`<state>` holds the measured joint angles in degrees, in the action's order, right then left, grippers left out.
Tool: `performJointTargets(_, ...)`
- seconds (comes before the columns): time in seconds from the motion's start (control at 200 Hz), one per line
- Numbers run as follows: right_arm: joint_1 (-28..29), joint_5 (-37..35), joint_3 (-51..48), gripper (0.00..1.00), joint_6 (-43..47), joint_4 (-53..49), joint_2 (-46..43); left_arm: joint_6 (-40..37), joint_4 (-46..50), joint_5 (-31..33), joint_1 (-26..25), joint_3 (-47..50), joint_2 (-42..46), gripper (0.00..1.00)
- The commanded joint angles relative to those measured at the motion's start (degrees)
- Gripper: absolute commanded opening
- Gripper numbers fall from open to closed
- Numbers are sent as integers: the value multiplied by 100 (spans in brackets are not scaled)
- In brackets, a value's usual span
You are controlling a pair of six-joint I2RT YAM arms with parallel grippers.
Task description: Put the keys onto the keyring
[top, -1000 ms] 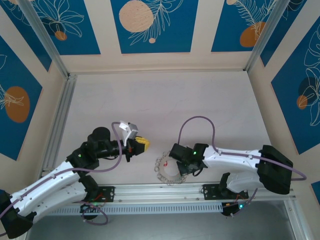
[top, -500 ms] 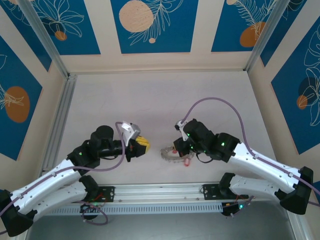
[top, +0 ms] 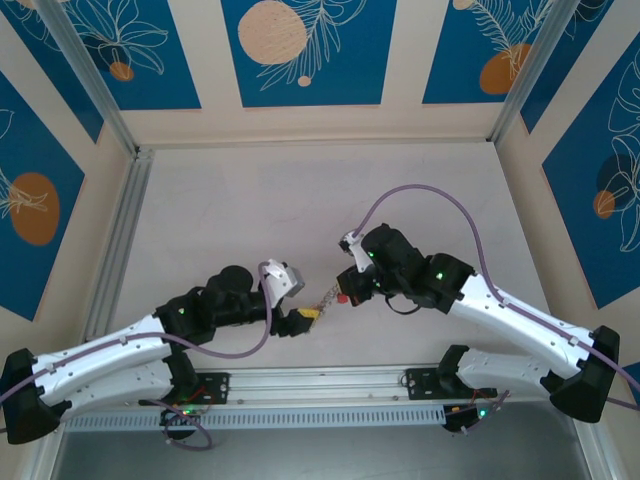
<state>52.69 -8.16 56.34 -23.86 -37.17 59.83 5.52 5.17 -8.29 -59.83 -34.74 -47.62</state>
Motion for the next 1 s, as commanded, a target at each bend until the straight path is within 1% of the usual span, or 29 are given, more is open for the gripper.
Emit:
performJointTargets(0.0, 125, 494, 357, 0, 421, 400, -116, -327, -69, 43, -46, -205, 170, 57)
performJointTargets(0.035, 157, 547, 425, 0, 492, 411, -108, -369, 21, -95, -46, -291, 195, 50)
performJointTargets(0.07, 205, 570, 521, 0, 579, 373, -91, -399, 130, -230, -46, -394, 217, 46)
performJointTargets(0.145, 327, 531, 803, 0, 797, 200, 12, -463, 383, -458, -45, -622, 279, 41)
performJointTargets(0.285, 645, 317, 1520, 0, 1211, -423, 287, -501, 699, -755, -44, -954, 585, 40)
performJointTargets(0.395, 923, 215, 1990, 0, 1479, -812, 494, -571, 978, -792, -44, -1226, 690, 39)
performJointTargets(0.51, 1152, 158, 2298, 0, 1691, -1021, 631, -629, 1099, -821, -41, -1449, 730, 36)
performJointTargets(0.66, 1426, 136, 2372, 0, 1994, -951, 586, -670, 1246, -862, -45, -1630, 830, 27)
performJointTargets(0.77, 1614, 265, 2357, 0, 2204, -860, 491, -744, 1502, -1001, -46, -1775, 850, 27)
performJointTargets(0.905, 1676, 517, 2317, 0, 2326, -683, 331, -780, 1756, -1339, -46, -1934, 777, 27)
performJointTargets(0.995, 1717, 662, 2286, 0, 2408, -545, 217, -798, 1873, -1431, -46, -1999, 682, 28)
